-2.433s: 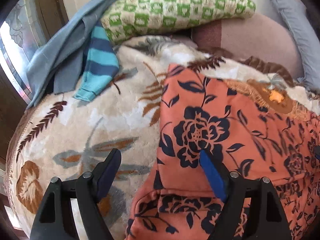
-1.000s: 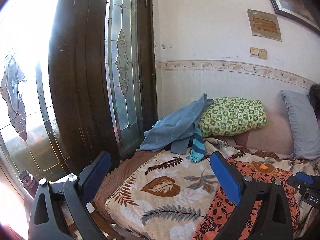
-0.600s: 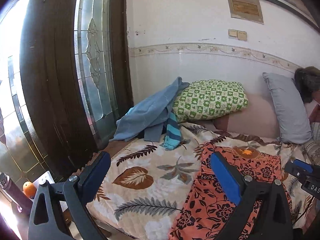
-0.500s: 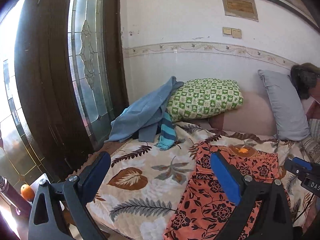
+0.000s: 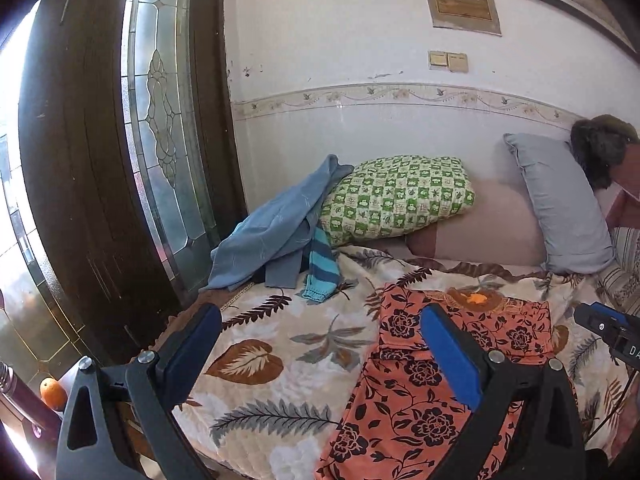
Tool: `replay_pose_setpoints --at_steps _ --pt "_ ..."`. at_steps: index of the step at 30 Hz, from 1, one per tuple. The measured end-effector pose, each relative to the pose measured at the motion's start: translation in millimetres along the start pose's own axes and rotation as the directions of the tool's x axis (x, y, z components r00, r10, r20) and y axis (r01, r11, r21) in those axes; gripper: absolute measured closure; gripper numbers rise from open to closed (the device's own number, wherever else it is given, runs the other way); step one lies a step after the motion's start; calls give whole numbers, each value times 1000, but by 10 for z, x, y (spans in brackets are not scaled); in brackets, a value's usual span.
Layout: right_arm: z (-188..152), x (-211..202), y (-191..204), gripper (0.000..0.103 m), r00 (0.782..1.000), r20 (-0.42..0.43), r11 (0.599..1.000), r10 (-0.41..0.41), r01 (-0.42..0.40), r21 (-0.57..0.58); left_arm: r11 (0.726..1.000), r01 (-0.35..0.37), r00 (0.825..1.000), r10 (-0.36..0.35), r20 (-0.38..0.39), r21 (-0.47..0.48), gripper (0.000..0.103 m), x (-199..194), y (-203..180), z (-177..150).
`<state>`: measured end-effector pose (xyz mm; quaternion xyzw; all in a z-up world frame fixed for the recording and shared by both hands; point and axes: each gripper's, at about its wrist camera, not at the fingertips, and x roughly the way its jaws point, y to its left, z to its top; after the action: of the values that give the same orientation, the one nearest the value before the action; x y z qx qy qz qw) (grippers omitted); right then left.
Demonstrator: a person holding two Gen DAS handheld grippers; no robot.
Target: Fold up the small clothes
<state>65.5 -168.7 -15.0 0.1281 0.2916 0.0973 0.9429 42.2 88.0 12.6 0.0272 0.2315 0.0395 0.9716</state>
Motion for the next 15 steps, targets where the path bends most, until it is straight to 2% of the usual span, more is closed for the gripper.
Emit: replay_pose_setpoints --at_steps 15 --pt "17 -89 94 49 1000 20 1000 1 -1 -20 1000 2 1000 -1 11 -15 3 -68 61 1"
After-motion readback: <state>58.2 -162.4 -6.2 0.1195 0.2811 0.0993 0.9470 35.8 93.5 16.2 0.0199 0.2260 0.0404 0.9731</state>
